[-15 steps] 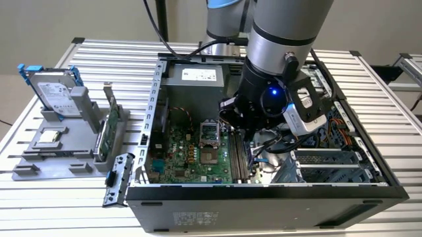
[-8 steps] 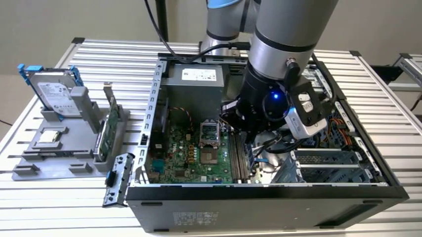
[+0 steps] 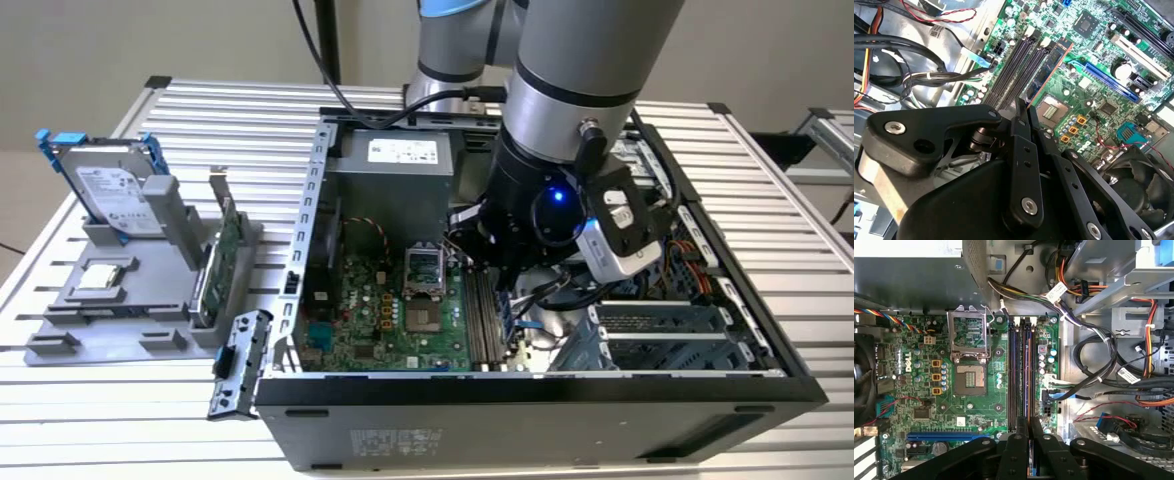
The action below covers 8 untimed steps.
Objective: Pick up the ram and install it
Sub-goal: 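Press down the ram until it locks into place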
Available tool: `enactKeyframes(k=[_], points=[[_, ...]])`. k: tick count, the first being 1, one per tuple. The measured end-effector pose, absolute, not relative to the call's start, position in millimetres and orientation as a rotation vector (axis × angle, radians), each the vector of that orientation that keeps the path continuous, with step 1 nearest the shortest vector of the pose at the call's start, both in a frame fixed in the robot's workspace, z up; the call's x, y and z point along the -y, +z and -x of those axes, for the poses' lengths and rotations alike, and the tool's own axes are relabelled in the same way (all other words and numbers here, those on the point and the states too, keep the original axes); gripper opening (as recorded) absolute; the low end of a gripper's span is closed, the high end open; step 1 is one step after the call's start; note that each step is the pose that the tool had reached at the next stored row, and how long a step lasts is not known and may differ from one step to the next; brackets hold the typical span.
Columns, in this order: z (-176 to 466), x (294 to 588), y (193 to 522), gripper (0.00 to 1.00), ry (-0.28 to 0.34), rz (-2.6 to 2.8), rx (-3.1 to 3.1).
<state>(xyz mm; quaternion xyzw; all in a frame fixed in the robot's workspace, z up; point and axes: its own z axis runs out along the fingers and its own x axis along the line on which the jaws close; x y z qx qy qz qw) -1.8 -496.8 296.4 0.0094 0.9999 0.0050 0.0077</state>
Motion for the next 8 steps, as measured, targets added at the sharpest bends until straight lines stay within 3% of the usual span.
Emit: enactKeyframes(k=[8], points=[[1.7,496.6,288.7,0.00,0.020,-0.029,-3.126]])
